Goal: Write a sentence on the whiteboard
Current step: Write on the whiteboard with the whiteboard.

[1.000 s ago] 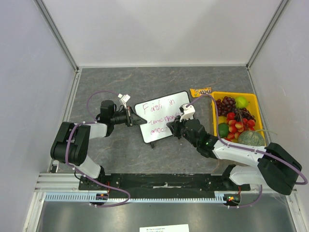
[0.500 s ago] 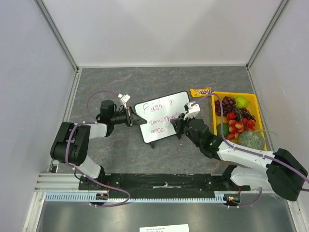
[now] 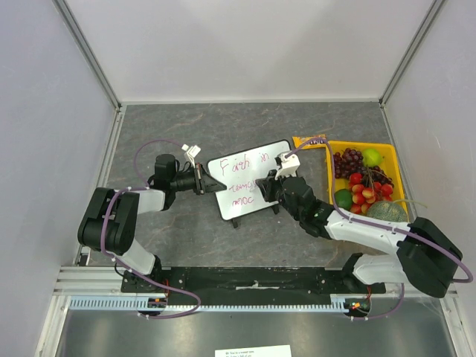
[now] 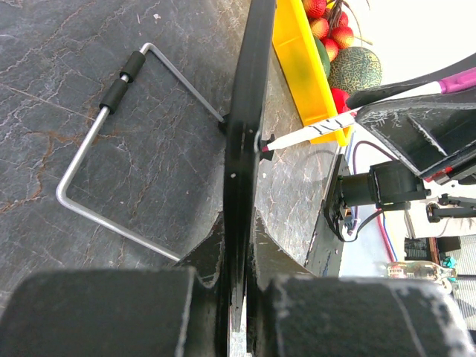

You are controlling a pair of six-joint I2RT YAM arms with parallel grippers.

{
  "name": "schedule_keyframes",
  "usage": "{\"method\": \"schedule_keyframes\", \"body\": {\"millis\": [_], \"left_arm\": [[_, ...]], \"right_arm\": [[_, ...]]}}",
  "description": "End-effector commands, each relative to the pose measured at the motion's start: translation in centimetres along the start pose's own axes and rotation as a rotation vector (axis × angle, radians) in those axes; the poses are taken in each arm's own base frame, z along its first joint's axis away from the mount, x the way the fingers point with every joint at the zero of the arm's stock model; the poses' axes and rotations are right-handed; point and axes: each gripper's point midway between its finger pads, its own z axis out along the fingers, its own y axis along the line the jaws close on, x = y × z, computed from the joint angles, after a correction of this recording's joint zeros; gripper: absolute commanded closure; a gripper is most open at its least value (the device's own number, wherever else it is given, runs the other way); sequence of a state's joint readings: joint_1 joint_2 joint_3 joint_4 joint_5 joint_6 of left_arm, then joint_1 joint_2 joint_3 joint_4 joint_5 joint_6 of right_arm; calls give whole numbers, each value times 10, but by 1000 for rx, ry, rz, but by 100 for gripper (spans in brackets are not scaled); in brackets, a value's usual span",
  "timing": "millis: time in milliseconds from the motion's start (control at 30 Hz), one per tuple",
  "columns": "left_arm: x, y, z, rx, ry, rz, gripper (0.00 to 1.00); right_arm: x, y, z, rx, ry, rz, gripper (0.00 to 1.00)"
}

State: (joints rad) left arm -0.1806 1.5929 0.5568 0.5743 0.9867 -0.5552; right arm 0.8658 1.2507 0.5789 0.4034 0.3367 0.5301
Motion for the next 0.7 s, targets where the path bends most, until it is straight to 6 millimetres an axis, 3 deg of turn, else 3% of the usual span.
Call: {"method": "schedule_keyframes", "body": {"millis": [0,667], "left_arm": [[14,52,-5,-225,-10,-47,98],[14,52,-5,-224,-9,-46,98]], "right_arm": [[-27,11,7,-24,-77,24,100],[18,-3,3,-15,27,17,100]]}}
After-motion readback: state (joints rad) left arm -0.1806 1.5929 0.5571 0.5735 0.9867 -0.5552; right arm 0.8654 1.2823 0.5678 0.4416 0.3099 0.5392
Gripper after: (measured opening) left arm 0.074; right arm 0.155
